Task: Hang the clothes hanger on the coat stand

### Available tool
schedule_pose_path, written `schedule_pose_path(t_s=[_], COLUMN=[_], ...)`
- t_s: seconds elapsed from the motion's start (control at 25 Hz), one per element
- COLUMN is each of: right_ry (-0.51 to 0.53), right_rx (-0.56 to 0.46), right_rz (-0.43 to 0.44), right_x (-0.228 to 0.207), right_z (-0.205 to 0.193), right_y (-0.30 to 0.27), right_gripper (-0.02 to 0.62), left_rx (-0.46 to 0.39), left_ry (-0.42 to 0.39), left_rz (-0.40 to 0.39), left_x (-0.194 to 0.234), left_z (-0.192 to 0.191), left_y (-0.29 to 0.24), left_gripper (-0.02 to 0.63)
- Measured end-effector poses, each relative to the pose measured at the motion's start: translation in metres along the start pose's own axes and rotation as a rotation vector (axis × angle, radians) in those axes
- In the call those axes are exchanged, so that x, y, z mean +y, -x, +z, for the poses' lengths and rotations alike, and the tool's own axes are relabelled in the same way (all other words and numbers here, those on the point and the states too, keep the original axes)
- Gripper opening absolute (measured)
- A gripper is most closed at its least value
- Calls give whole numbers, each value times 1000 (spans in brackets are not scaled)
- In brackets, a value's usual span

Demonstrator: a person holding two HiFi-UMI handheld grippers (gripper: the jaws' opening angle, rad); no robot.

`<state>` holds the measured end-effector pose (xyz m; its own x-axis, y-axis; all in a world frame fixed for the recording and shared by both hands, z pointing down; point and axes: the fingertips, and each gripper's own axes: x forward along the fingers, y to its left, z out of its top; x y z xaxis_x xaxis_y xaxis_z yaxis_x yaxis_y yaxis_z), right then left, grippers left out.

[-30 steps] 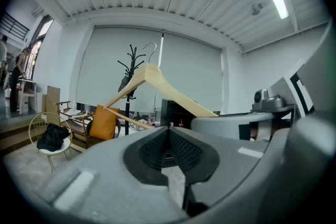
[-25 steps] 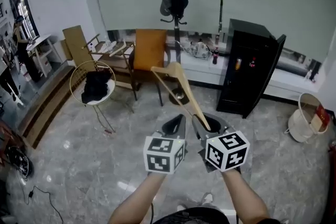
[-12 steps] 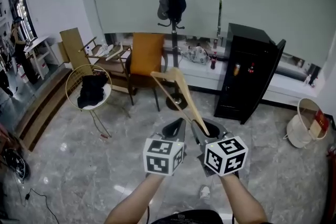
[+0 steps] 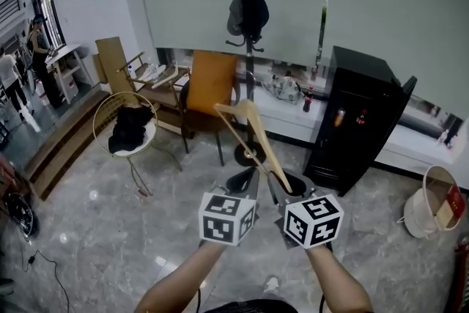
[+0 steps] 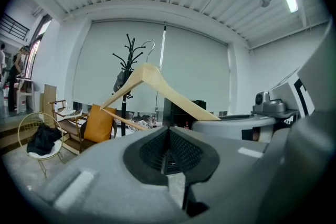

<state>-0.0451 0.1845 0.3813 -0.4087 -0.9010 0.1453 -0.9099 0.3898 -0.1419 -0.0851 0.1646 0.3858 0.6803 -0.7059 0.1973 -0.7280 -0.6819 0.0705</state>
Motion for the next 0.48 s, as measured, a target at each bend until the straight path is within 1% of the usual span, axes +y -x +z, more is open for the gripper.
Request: schedule_pose_path(t_s=[0.12, 0.28, 0.48], right_ry=[-2, -10, -19], right_rx=[16, 31, 30], right_rz=[28, 59, 89], right_x=[-34, -75, -113], right_z=[7, 14, 21], right_y=[-11, -24, -38], right_gripper=[51, 51, 51], left_rx=[13, 9, -1], left_ry=[7, 10, 7], left_rz=[14, 47, 73], left_x=[-7, -10, -15], left_z=[6, 17, 28], left_y=[-34, -70, -107], left_gripper=[5, 5, 5])
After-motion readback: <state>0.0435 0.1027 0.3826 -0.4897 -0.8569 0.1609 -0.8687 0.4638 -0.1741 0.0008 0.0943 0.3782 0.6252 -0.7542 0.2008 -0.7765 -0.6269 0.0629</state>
